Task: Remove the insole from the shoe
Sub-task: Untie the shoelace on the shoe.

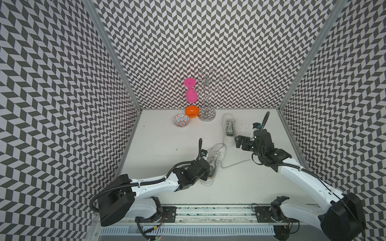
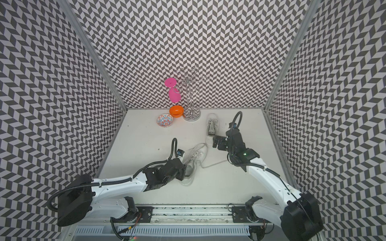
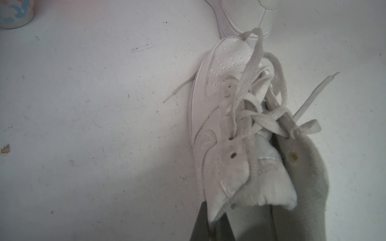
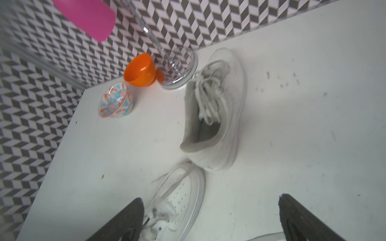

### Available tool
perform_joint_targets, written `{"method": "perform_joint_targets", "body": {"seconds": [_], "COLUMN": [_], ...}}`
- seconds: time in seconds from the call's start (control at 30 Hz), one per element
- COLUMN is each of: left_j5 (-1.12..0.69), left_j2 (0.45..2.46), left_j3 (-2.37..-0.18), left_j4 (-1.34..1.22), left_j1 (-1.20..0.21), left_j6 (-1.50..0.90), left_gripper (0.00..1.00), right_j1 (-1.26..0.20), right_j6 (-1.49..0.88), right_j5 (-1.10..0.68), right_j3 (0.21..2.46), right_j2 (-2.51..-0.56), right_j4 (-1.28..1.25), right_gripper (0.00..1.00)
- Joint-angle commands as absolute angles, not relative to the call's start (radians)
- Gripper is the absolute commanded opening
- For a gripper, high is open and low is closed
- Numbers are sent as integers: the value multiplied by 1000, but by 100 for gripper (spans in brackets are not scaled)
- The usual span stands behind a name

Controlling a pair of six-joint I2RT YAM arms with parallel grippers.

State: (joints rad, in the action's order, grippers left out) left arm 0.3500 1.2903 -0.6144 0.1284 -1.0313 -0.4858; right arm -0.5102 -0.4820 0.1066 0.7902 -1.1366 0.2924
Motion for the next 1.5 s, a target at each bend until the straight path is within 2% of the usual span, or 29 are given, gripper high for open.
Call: {"method": "perform_joint_targets", "body": {"seconds": [0.0, 0.17, 0.33, 0.7, 0.93, 1.13, 1.3, 1.4, 1.47], "left_j5": [332, 311, 331, 241, 227, 230, 245, 256, 259], "left_j2": [1308, 1279, 1217, 1265, 1355, 1393, 1368, 1338, 1320], "left_j3": [-629, -628, -643, -679, -714, -717, -689, -647, -622], "left_j4": [131, 131, 143, 57, 34, 14, 5, -2, -2], "left_j1": [-1025, -1025, -1021, -979, -964, -938, -909, -884, -865], "left_j6": [-509, -498, -472, -407, -403, -417, -442, -459, -468], "left_gripper": [15, 35, 46, 49, 43, 28, 7, 0, 0], "right_j1": [-625, -782, -893, -964, -972, -973, -972, -963, -936], "right_j6": [-544, -604, -638, -668, -671, -685, -713, -719, -714], "right_j5": [153, 176, 223, 282, 281, 299, 409, 465, 447], "right_j3": [756, 742, 772, 787, 784, 782, 776, 746, 716], "right_j2": [-1113, -1177, -1239, -1297, -1339, -1389, -1386, -1353, -1332], "right_j4": [301, 291, 289, 306, 282, 269, 325, 337, 328], "right_gripper": [98, 94, 87, 67, 54, 42, 28, 26, 23]}}
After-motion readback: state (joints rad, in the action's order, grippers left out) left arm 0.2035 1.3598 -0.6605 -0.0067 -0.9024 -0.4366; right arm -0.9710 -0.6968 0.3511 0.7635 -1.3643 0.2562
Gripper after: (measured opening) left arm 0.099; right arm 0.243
